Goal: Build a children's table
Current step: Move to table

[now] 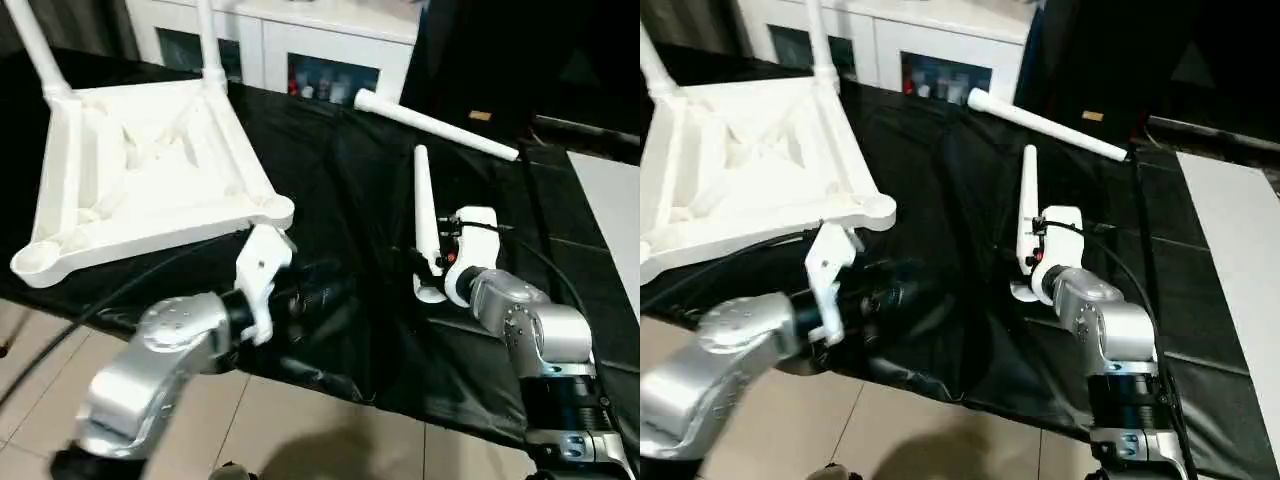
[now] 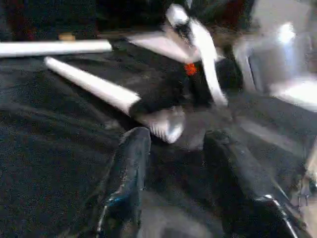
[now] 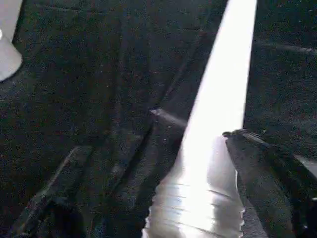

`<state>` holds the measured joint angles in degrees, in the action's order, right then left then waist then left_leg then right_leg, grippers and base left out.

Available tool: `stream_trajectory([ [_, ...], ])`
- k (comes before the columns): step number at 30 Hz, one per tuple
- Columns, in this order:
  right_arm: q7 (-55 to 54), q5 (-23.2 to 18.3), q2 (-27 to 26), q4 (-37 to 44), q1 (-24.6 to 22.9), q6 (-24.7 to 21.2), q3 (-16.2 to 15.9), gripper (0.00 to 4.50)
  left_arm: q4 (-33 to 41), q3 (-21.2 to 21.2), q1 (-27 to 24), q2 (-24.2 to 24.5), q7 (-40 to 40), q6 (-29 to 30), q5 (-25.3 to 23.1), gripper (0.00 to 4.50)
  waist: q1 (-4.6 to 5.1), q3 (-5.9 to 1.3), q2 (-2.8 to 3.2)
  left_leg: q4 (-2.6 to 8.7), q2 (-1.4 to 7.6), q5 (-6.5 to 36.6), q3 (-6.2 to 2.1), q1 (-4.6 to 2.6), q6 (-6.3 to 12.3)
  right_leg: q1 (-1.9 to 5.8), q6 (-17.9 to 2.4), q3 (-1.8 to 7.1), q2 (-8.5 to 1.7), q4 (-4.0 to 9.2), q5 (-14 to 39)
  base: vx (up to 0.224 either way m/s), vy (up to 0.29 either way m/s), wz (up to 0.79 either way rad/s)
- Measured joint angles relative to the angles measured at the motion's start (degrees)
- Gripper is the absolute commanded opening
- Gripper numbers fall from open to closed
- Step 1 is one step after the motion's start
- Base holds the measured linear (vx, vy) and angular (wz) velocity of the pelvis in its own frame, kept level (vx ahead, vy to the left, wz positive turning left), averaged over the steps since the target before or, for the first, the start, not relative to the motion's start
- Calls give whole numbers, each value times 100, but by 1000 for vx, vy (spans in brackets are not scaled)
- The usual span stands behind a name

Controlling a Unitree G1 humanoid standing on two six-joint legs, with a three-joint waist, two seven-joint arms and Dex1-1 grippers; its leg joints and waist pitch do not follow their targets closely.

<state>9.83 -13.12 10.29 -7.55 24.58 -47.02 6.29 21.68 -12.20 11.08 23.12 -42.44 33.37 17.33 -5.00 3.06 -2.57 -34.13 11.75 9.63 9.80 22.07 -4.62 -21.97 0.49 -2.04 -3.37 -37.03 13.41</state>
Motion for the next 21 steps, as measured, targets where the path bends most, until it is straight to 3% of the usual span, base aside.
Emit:
stream_trajectory([
  [4,-122,64,0,-126,0,0,-7,445,-8,-133,-5,84,-108,6,-78,254,3,0,0,-1,0,-2,6,-2,-3,2,8,5,-2,1,-3,0,0,0],
  [5,-134,84,0,-160,0,-1,-7,450,-8,-149,-6,87,-113,9,-77,280,5,0,-1,-1,0,-2,5,-2,-4,2,7,4,-1,1,-4,0,0,0],
  [12,-152,167,16,-461,-57,-224,-64,450,-5,-205,-5,229,-108,28,-108,330,11,0,0,0,2,-3,5,-3,-5,1,3,4,1,-2,-7,0,0,0],
  [21,-56,141,-47,-746,-58,27,-8,450,-22,-217,-1,273,-80,-68,-216,400,5,0,0,0,3,-4,5,-3,-6,1,0,3,0,-2,-8,0,0,0],
])
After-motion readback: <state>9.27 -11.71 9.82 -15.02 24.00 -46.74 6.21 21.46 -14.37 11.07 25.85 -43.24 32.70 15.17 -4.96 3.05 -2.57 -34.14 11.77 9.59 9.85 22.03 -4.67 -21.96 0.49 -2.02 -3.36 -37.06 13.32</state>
